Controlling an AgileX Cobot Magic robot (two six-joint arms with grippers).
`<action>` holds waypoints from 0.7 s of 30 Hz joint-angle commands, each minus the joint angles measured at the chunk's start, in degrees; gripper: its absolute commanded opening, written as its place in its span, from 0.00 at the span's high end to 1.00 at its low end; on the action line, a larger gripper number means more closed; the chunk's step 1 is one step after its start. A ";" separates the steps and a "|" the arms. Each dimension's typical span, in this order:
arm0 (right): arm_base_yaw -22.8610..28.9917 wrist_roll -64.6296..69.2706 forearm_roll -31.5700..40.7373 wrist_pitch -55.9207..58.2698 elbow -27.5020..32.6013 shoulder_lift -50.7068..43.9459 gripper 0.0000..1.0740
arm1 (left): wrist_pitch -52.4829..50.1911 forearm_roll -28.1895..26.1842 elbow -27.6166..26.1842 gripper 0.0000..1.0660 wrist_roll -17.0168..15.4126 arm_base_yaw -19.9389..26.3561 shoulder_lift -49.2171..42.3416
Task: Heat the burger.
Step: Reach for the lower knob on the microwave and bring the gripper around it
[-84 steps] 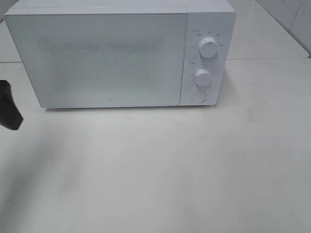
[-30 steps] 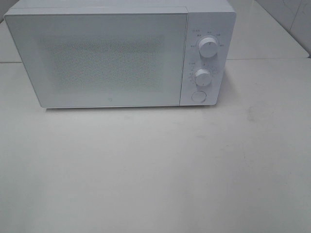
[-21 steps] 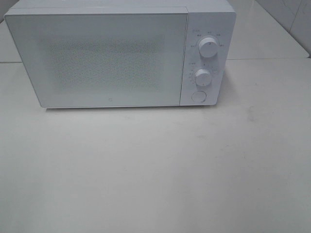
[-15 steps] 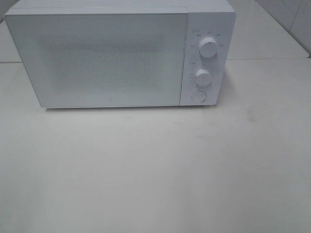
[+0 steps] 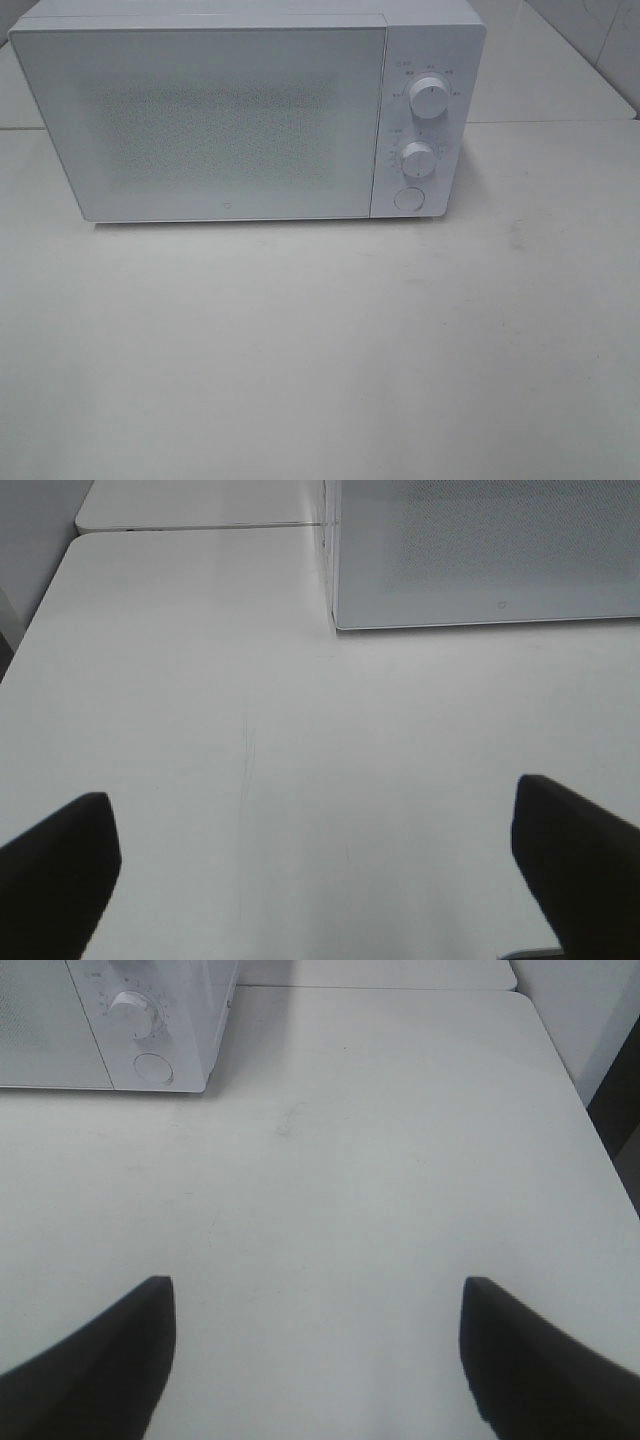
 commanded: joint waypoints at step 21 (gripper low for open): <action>-0.52 -0.06 0.06 -4.98 -3.72 5.44 0.29 | -0.40 0.00 0.23 0.06 0.00 0.23 -1.43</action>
